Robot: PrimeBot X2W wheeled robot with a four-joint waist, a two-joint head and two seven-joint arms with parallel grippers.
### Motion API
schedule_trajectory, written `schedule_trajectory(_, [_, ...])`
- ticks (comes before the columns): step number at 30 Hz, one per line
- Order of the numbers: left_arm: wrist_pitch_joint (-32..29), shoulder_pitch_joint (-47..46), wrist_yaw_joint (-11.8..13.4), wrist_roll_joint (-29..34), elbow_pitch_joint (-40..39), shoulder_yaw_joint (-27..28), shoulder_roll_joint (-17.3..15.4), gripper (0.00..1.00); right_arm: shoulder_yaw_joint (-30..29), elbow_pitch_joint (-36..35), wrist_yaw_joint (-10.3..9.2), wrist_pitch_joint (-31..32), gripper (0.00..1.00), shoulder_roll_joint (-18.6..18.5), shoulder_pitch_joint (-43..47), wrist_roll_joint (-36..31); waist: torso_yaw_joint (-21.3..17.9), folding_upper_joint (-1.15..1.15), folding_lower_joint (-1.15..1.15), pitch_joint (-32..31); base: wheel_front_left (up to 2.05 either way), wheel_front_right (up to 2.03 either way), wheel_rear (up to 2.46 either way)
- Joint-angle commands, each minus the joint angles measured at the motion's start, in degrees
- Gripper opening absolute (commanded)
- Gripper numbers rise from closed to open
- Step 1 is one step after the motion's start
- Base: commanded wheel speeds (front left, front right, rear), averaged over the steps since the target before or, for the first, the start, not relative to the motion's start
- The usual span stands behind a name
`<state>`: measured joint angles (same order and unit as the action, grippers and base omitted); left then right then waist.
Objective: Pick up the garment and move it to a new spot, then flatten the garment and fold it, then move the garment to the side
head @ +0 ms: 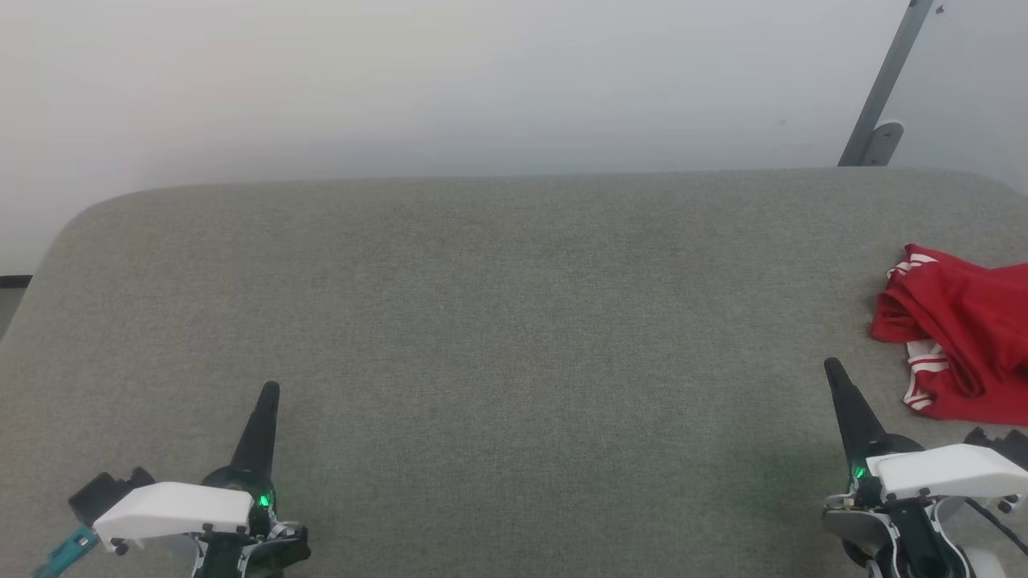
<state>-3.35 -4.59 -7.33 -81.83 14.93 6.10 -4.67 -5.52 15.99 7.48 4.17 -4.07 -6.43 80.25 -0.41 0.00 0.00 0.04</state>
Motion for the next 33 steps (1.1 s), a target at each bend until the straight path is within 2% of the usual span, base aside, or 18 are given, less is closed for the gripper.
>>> schedule_trajectory(1, [-0.3,-0.9,-0.2,-1.0,-0.5,0.3,0.1,0.00,-0.1,-0.7,0.02,0.5,0.00,0.2,0.0,1.1,0.0,0.00,0.00,0.0,0.00,0.00,0.00])
schedule_trajectory(15, [-2.0,-1.6,-0.2,-6.5,-0.8,0.5,1.1,0.00,-0.7,-1.5,0.02,1.6,0.00,0.8,0.2,7.2,0.2,0.00,0.00,0.1,0.00,0.00,0.00])
schedule_trajectory(33, [-3.4,-2.0,-0.3,-10.7,-1.0,0.5,1.9,0.00,-1.1,-2.2,0.02,2.5,0.00,1.3,0.4,12.2,0.4,0.00,0.00,0.1,0.00,0.00,0.00])
